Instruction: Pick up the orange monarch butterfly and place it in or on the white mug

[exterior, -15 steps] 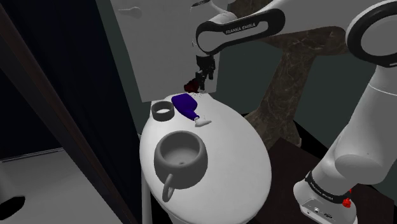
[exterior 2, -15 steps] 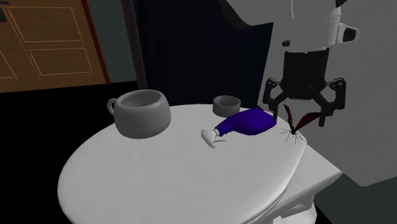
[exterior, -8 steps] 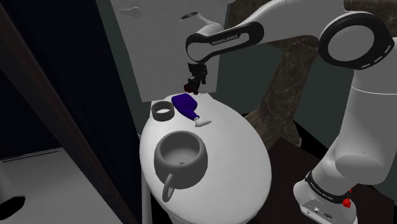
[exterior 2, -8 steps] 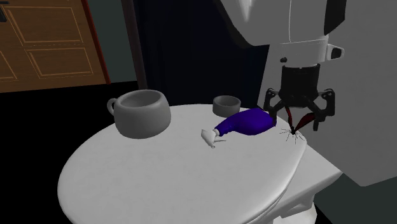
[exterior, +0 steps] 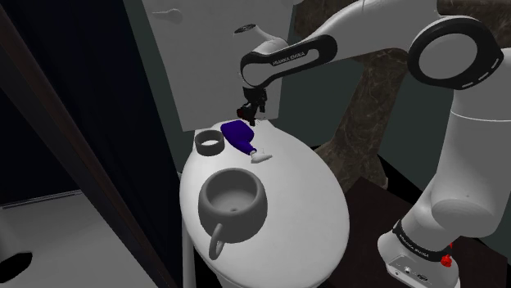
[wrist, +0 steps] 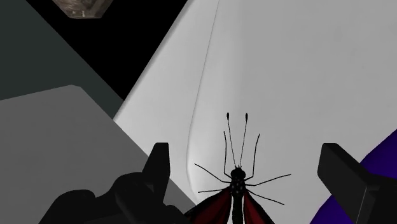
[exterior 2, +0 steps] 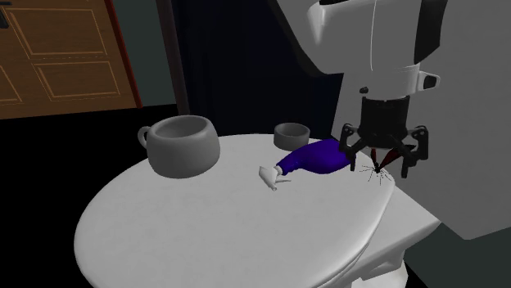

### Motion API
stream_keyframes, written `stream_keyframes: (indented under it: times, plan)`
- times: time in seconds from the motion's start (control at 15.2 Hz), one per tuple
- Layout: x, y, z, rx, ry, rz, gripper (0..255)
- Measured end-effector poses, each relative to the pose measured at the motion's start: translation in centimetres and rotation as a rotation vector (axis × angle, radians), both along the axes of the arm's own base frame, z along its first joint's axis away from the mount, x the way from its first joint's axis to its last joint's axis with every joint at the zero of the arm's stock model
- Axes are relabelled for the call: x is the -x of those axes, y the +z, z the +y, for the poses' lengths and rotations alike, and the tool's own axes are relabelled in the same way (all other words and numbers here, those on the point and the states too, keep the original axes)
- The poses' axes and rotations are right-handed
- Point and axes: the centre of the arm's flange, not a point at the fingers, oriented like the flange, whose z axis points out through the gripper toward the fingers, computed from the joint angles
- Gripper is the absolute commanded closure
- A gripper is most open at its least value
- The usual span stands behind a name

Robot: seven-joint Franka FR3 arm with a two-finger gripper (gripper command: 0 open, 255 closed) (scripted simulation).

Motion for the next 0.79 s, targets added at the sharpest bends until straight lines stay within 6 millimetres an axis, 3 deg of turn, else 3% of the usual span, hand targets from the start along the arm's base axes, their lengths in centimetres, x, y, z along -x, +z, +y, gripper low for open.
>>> stream_keyframes:
  times: [0.13,0.2,0.79]
  plan:
    - [0.0,-0.02,-0.01,0.0,0.0,0.0,0]
    - [0.01,-0.02,-0.01,0.0,0.0,0.0,255]
    - [-0.02,-0.09,-0.06,0.0,-0.001,0.001,255]
